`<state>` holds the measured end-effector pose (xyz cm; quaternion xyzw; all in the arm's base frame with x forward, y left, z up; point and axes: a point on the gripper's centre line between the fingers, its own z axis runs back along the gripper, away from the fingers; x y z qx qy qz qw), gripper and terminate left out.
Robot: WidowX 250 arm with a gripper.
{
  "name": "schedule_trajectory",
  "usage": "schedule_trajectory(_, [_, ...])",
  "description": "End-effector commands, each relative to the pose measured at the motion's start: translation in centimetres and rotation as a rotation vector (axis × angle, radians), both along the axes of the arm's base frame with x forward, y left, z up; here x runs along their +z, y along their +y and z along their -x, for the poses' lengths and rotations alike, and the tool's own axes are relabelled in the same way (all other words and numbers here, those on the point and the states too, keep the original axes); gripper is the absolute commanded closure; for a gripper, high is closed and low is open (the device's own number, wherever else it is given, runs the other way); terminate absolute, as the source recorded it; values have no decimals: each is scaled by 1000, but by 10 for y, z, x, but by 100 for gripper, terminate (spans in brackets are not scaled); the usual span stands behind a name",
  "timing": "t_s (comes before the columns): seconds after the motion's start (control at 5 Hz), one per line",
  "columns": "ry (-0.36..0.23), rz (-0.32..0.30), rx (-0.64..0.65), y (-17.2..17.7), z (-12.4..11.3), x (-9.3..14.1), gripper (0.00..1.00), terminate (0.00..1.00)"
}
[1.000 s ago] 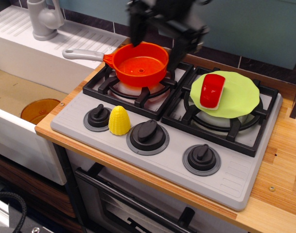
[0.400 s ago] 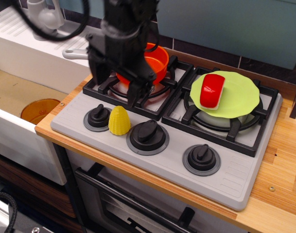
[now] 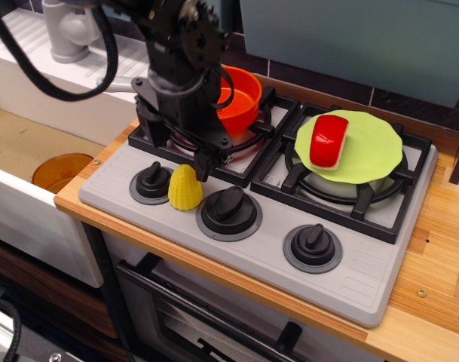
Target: End effector transition from object to object
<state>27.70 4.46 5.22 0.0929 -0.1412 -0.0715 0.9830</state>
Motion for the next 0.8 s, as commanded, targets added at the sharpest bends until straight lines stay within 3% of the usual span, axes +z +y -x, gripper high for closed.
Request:
schedule_trajectory(0.0, [-2,-5,35,-4,-5,-12,0,0])
schedule_trajectory(0.4, [8,12,86,-17,0,-27,0,0])
schedule_trajectory(0.6, [13,12,97,-20,2,-31,0,100])
